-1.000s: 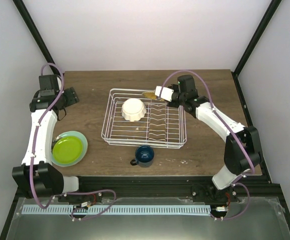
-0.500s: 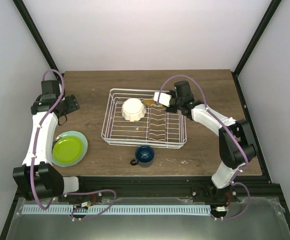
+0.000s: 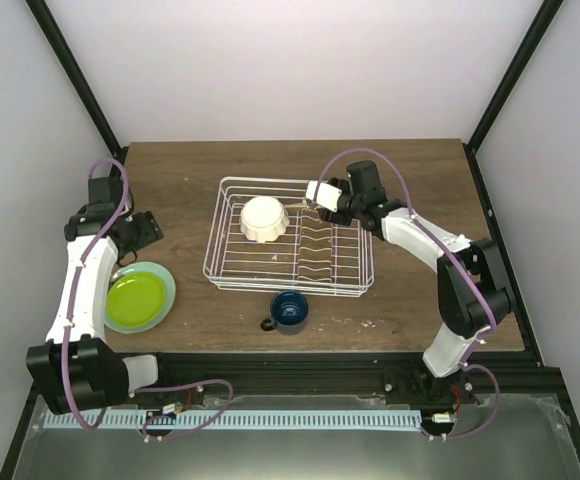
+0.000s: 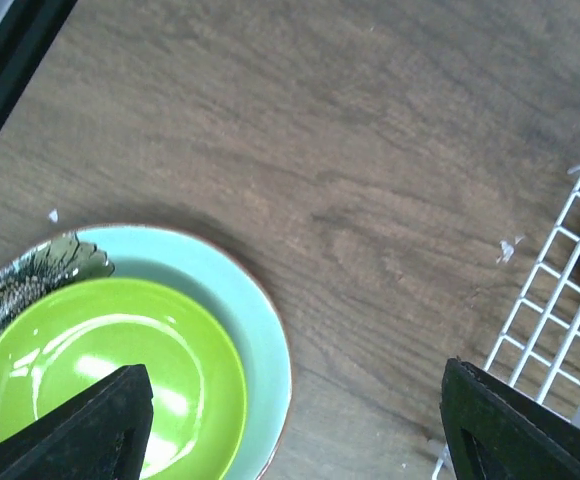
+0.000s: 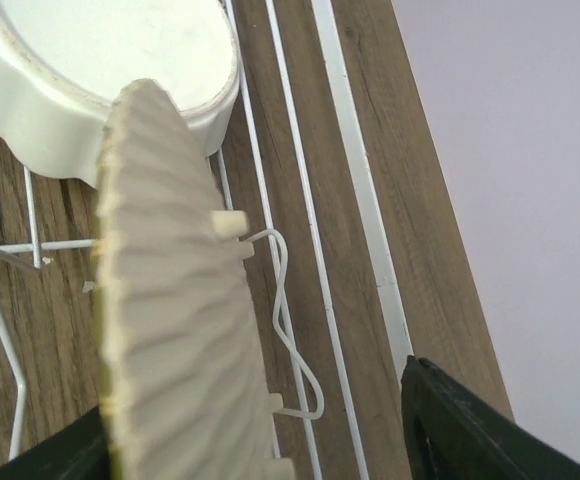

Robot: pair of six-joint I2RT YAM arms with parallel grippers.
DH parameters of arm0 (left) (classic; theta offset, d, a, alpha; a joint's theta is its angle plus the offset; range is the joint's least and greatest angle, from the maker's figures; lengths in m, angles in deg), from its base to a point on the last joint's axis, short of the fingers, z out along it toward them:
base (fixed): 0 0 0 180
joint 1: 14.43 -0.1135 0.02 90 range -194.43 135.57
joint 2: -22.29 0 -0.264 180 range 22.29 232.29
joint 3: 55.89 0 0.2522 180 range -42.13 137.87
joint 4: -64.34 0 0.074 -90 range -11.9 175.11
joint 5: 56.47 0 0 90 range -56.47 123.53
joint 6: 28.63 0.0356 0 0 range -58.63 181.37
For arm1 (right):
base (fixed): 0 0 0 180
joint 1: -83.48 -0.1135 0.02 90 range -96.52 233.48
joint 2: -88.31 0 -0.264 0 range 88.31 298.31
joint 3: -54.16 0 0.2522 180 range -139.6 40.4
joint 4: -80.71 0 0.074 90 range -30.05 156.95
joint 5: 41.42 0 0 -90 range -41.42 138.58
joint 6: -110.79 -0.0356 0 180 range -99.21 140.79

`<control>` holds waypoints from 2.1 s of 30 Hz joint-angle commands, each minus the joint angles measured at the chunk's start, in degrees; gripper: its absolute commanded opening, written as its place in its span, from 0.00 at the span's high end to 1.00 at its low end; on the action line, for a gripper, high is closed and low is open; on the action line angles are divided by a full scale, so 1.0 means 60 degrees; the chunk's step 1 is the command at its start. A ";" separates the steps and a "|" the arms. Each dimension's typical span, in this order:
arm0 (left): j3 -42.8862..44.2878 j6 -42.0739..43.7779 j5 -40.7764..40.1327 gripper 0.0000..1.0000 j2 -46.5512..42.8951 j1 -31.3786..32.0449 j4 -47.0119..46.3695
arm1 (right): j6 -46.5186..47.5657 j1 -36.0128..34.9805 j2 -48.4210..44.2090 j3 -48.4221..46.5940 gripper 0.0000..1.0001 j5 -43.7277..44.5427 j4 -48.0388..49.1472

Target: Load the mixed dishes into the dish rack

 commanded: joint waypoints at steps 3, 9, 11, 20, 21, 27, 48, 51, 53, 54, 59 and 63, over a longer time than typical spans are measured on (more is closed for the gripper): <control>-0.0430 -0.0608 -0.0222 0.19 -0.0450 -0.0146 0.0837 | -0.0933 -0.0080 -0.0483 -0.0929 0.24 -0.0219 -0.0753; -0.0926 -0.0747 0.1033 0.19 -0.0649 -0.1507 0.0765 | -0.2119 -0.0202 -0.1595 -0.0889 0.00 -0.0699 -0.0823; -0.1071 -0.0789 0.1582 0.19 -0.0628 -0.1993 0.0583 | -0.2443 -0.0210 -0.1842 -0.0947 0.00 -0.0881 -0.0850; -0.2345 -0.0897 0.3133 0.19 -0.1163 -0.4407 -0.0356 | -0.4519 -0.0208 -0.1172 -0.2477 0.00 -0.0949 -0.1756; -0.2562 -0.0985 0.3303 0.19 -0.1280 -0.4572 -0.0475 | -0.4721 -0.0211 -0.0997 -0.2715 0.00 -0.0926 -0.1956; -0.3783 -0.1433 0.3611 0.20 -0.1968 -0.5429 -0.0818 | -0.5819 -0.0199 -0.0114 -0.3866 0.00 -0.0596 -0.2797; -0.4791 -0.2864 0.4017 0.24 -0.2253 -0.6257 -0.2313 | -0.7503 -0.0252 0.0468 -0.4270 0.04 -0.2664 -0.3105; -0.4246 -0.2556 0.4362 0.26 -0.2042 -0.6247 -0.2527 | -0.7989 -0.0365 0.0882 -0.4863 0.10 -0.3689 -0.3308; -0.3738 -0.2216 0.4405 0.26 -0.2065 -0.6208 -0.2591 | -0.8027 -0.0623 0.1152 -0.5220 0.12 -0.3732 -0.3529; -0.3487 -0.1996 0.4323 0.27 -0.2092 -0.6156 -0.2551 | -0.7978 -0.0784 0.1256 -0.5350 0.12 -0.3678 -0.3613; -0.2069 -0.0638 0.2696 0.26 -0.1578 -0.5771 -0.1348 | -0.8085 -0.1255 0.1603 -0.5752 0.15 -0.3781 -0.3764; -0.1667 0.0239 0.1613 0.26 -0.0956 -0.5311 -0.0715 | -0.8046 -0.1402 0.1759 -0.5919 0.16 -0.3637 -0.3975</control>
